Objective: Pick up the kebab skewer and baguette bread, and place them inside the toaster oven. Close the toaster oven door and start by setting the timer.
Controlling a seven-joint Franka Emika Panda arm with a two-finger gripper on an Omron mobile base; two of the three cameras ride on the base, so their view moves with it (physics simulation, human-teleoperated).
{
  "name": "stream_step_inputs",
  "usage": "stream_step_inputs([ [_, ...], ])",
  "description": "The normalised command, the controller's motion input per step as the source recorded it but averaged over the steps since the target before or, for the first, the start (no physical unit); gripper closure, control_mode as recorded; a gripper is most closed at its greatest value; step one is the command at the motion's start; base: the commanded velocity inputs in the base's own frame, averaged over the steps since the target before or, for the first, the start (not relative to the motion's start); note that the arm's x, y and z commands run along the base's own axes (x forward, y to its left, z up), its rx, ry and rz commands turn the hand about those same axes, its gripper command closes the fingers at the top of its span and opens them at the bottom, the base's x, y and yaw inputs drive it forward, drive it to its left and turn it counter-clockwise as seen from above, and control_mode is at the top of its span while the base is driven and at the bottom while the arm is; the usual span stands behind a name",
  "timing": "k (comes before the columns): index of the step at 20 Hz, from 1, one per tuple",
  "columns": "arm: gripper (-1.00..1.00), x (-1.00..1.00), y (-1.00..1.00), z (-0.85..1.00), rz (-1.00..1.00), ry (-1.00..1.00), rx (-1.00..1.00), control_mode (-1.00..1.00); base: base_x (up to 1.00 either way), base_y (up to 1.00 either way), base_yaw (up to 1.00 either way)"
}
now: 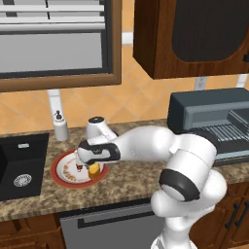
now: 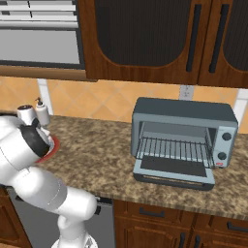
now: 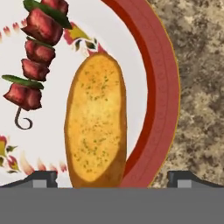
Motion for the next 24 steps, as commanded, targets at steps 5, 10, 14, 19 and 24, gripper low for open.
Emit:
stream_step_inputs([
  [5, -1.0, 0.34, 0.18, -0.24, 0.0, 0.01, 0.0, -1.0, 0.0, 0.0, 0.0],
  [10, -1.0, 0.28, 0.16, -0.28, 0.0, 0.0, -0.02, -1.0, 0.0, 0.0, 0.0],
  [14, -1.0, 0.16, 0.12, -0.2, 0.01, 0.0, -0.02, -1.0, 0.0, 0.0, 0.0],
  [19, 1.0, 0.01, 0.02, -0.17, 0.02, 0.0, -0.02, -1.0, 0.0, 0.0, 0.0],
  [24, 1.0, -0.33, -0.25, -0.06, 0.01, 0.02, -0.01, -1.0, 0.0, 0.0, 0.0],
])
